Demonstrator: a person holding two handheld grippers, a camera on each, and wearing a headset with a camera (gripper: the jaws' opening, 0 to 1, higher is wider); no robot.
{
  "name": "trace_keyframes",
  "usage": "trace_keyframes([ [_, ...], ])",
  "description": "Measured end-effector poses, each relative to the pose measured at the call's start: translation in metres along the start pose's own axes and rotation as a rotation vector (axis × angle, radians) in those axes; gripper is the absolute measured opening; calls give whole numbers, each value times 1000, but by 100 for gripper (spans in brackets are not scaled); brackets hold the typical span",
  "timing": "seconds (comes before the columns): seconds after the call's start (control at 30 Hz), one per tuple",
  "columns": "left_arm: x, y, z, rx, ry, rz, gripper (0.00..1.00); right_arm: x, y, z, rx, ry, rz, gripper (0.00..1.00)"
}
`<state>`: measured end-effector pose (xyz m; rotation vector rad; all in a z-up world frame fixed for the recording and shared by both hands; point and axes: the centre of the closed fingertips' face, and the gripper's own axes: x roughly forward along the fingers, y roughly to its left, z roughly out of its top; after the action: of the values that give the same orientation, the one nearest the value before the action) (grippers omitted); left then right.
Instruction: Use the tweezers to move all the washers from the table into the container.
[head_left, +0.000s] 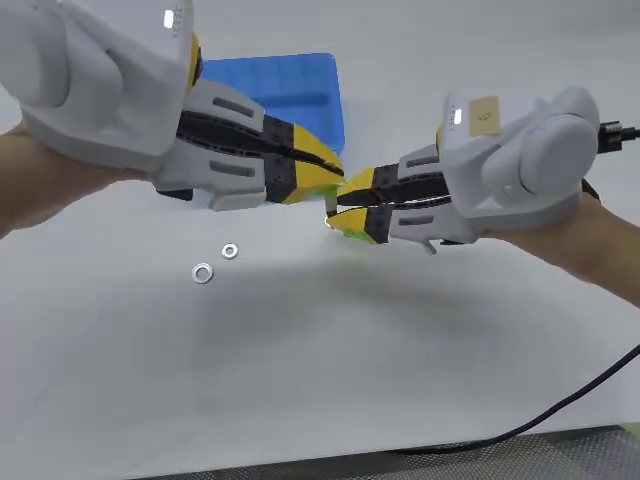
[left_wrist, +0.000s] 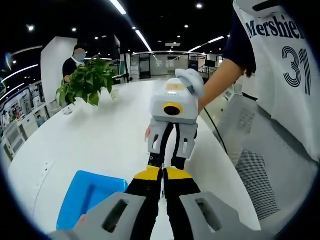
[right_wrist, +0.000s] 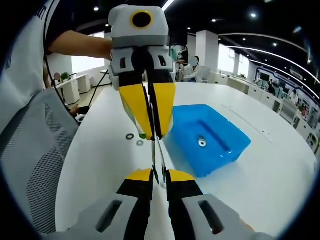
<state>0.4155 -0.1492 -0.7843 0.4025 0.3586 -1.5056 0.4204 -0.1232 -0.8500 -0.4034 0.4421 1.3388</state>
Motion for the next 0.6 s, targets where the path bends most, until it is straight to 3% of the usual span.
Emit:
trace_keyframes([
  [0.6,1,-5,0,-13,-9,-13,6,3,2,-4,2,10,18,11],
])
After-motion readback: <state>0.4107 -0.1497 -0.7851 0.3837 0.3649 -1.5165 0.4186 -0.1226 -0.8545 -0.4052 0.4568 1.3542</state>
